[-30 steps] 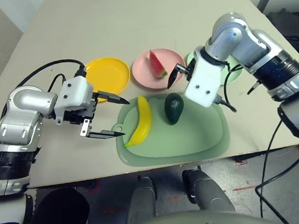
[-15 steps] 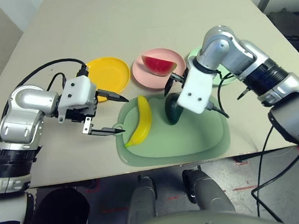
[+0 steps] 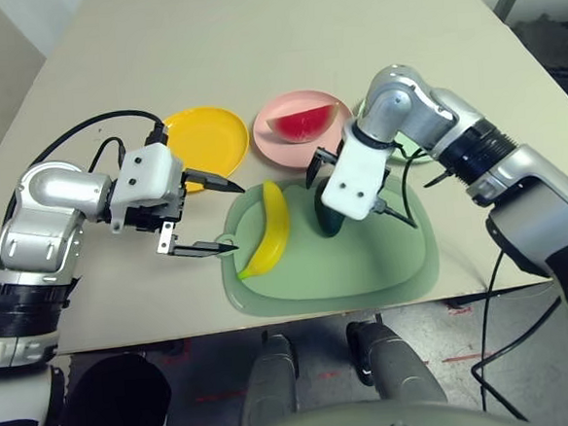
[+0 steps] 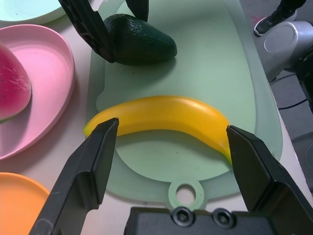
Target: Place the fruits into color-matched plates.
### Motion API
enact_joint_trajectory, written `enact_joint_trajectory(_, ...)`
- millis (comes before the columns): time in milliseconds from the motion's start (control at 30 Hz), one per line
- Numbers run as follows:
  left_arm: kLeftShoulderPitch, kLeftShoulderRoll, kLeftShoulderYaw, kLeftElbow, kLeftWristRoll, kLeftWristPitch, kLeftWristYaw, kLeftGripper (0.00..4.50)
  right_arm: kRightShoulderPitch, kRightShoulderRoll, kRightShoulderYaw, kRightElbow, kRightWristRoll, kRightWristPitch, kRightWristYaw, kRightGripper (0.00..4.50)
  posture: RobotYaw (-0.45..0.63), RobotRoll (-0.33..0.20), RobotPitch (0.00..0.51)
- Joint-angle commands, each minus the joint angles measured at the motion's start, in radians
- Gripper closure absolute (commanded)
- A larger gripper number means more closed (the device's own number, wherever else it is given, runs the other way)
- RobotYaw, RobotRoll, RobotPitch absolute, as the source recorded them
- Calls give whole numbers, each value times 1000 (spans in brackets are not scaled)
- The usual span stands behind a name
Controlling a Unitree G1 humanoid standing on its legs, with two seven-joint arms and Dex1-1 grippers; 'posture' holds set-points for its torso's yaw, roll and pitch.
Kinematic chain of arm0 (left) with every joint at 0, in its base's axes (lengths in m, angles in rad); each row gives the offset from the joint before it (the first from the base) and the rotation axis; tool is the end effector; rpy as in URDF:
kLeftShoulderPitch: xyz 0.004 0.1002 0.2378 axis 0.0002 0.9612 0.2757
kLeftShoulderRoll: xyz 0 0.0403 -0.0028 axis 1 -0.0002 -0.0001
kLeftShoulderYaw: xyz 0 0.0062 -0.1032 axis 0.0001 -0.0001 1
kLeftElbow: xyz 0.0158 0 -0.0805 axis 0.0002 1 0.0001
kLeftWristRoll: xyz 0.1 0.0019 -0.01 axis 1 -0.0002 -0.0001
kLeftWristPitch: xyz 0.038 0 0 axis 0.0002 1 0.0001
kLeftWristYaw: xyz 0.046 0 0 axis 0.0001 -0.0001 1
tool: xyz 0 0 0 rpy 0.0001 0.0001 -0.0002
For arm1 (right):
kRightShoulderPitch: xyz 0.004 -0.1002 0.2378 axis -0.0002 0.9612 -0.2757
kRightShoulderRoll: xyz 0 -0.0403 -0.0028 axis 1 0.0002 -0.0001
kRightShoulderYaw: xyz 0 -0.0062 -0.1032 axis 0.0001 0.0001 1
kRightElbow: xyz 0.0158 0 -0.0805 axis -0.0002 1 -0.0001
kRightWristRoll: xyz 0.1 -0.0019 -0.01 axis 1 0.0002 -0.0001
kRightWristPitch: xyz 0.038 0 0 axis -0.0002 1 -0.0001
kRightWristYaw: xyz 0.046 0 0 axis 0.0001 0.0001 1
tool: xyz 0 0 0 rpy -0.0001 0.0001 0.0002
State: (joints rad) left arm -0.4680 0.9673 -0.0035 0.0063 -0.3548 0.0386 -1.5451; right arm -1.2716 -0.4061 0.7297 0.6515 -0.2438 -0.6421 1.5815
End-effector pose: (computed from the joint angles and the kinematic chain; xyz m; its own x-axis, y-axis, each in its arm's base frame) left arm 0.2550 0.2765 0.2323 0.1697 -0.8300 -0.5312 0.9071 -0.0790 0.4133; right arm 0.3275 -0.0609 0.2532 0.0314 0.3427 -0.9389 -0.3042 -0.8916 -0.3356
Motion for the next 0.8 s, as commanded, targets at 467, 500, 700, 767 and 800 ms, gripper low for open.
enact_joint_trajectory(467,16,14,-9,-4,15,-26,-4,0,34,19,-2,20,-43,3,3,35,19,0,240)
enact_joint_trajectory(500,18,15,-9,-4,15,-27,-4,0,35,20,-2,20,-45,5,3,290,19,0,240)
enact_joint_trajectory(700,25,17,-8,-9,14,-25,-1,0,39,16,-6,15,-46,21,9,1490,19,0,239)
enact_joint_trajectory(767,27,17,-8,-11,13,-25,0,0,40,15,-7,12,-44,25,10,1489,18,0,239)
enact_joint_trajectory(800,27,16,-7,-11,13,-25,1,0,40,15,-7,11,-44,27,11,1489,16,0,238)
